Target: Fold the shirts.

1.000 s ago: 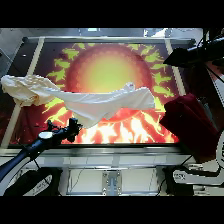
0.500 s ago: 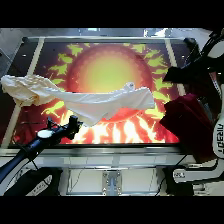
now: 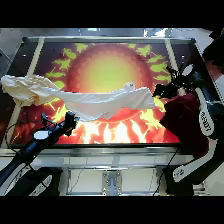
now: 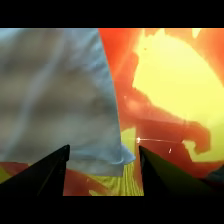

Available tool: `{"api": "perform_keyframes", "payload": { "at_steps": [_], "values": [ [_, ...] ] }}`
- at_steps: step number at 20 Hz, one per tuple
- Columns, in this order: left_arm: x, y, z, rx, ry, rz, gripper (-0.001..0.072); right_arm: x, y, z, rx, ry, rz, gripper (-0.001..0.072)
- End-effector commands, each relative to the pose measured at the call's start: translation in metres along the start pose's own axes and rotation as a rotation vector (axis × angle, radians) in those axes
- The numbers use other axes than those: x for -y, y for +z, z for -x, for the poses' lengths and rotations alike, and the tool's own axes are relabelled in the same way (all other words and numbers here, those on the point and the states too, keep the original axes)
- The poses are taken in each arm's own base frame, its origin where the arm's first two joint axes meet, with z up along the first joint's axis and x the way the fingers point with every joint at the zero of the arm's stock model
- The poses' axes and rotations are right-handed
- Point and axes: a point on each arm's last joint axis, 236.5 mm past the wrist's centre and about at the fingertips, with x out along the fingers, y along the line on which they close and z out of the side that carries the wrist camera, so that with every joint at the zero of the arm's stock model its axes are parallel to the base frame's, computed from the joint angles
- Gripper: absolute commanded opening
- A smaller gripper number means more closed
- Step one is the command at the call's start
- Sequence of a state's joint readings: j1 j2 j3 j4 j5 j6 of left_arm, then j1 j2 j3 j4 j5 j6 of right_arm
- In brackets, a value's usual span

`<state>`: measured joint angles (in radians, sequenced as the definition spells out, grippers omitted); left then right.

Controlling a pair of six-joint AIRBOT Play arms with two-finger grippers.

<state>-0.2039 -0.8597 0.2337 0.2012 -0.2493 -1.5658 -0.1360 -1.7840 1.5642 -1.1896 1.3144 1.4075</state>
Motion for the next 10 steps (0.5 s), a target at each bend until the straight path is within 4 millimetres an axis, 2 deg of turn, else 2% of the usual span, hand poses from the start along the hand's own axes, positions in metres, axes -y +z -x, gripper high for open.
{"api": "perform_keyframes", "payload": {
  "at_steps": [1,2,4,5,7,8,9,10],
  "values": [
    [0.001,0.005,0.001,0.02,-0.004,-0.005,0.0013,0.0,-0.002,-0.03,-0.039,0.048,-0.025,0.0506],
    [0.001,0.005,0.001,0.023,-0.003,-0.006,0.0014,-0.002,-0.003,-0.037,-0.05,0.058,-0.026,0.0485],
    [0.0,0.008,0.001,0.035,0.005,-0.043,0.0014,-0.01,-0.005,-0.043,-0.059,0.076,0.005,0.0398],
    [-0.002,0.01,0.001,0.043,0.015,-0.087,0.0014,-0.016,-0.004,-0.044,-0.057,0.088,0.021,0.0322],
    [-0.009,0.014,0.001,0.054,0.045,-0.221,0.0013,-0.022,-0.004,-0.045,-0.057,0.095,0.028,0.0305],
    [-0.011,0.015,0.002,0.055,0.055,-0.261,0.0013,-0.026,-0.006,-0.046,-0.064,0.101,0.032,0.0222],
    [-0.01,0.017,0.002,0.061,0.057,-0.284,0.0012,-0.033,-0.011,-0.045,-0.088,0.127,0.03,0.002],
    [-0.005,0.025,0.005,0.082,0.05,-0.306,0.0012,-0.045,-0.02,-0.041,-0.126,0.17,0.045,0.0011]
  ]
}}
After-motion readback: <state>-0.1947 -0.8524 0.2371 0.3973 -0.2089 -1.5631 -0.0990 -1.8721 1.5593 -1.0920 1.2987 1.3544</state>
